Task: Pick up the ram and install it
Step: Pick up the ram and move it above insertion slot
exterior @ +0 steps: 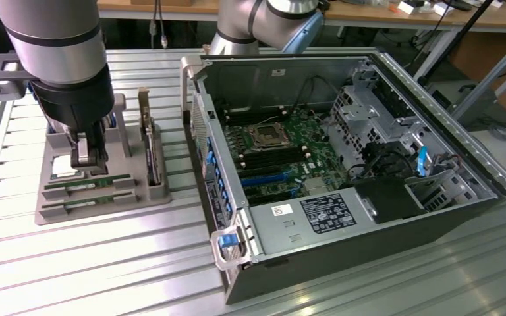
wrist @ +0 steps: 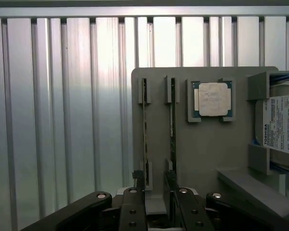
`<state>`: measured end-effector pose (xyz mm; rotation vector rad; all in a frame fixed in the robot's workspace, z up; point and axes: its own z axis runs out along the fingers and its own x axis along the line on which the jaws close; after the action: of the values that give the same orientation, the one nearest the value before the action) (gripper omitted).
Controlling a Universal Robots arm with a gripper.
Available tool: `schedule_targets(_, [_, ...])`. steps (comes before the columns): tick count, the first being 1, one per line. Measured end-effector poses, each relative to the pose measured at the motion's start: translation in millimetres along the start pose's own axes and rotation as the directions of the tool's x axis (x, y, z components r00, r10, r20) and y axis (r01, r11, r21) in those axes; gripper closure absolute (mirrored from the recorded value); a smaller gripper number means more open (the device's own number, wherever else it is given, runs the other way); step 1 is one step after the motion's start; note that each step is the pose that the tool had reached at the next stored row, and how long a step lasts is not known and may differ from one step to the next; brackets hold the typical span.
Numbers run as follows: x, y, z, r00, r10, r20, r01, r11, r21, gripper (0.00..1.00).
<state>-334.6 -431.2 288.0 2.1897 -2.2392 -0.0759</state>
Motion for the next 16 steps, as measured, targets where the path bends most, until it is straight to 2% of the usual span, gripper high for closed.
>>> schedule_targets(16, [0.3,1.4,10.5,1.0,0.0,0.0,0.0,1.0,0.0,0.7])
